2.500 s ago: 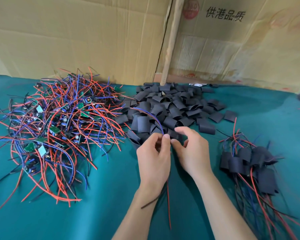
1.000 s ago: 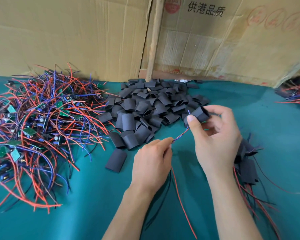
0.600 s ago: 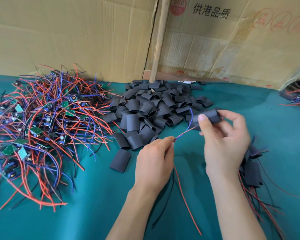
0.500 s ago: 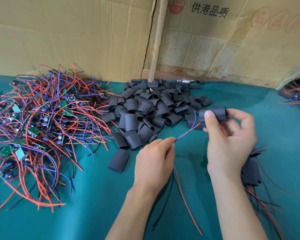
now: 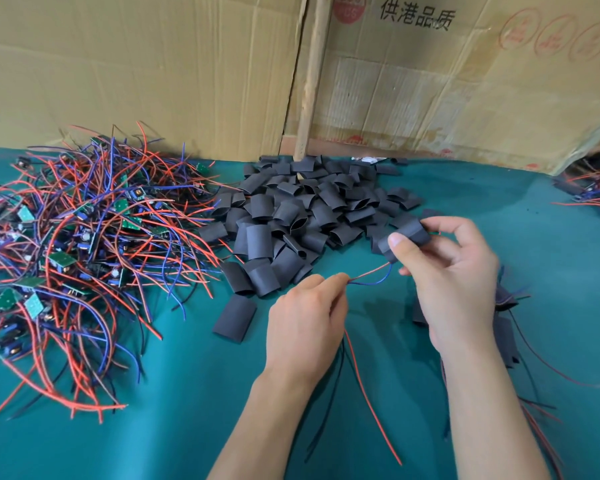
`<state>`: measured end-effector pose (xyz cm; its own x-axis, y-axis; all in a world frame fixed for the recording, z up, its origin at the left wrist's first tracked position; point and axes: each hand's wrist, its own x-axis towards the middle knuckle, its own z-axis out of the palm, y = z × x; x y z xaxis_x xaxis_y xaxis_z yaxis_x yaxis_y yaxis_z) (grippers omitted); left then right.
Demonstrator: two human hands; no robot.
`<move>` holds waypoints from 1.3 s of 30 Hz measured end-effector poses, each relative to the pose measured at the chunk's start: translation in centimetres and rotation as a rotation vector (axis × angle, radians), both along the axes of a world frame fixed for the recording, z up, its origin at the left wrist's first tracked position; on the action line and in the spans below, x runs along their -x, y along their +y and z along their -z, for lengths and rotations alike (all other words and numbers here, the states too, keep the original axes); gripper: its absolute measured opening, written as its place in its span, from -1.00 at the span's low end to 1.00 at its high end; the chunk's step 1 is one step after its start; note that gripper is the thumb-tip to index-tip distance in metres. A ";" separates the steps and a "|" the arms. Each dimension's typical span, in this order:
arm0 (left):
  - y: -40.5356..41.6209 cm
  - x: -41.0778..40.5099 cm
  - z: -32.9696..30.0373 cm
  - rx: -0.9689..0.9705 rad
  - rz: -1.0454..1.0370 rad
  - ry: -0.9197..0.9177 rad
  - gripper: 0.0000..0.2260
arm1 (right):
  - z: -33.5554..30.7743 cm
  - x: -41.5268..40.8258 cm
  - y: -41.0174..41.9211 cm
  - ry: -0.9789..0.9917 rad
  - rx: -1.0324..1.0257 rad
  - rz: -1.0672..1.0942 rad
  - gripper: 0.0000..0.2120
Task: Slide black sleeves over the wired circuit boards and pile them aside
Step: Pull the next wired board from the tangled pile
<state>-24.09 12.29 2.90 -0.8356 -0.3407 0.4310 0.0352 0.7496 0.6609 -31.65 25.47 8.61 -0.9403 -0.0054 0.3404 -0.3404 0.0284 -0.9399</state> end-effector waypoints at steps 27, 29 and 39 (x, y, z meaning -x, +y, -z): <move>-1.6 0.5 0.1 -0.776 0.160 0.010 -0.66 | 2.4 -0.6 -2.8 -0.287 0.092 -0.156 -0.77; -1.6 0.5 0.0 -0.820 0.171 0.030 -0.68 | 2.4 -0.6 -2.9 -0.298 0.111 -0.156 -0.77; -1.7 0.4 0.0 -1.119 0.177 0.147 -0.89 | 2.0 -0.6 -2.6 -0.447 0.219 -0.304 -0.78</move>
<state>-24.54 10.57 2.88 -0.8769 -0.4773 0.0574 0.2141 -0.2808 0.9356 -31.09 22.92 6.57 -0.9602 -0.2717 -0.0653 0.1280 -0.2197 -0.9671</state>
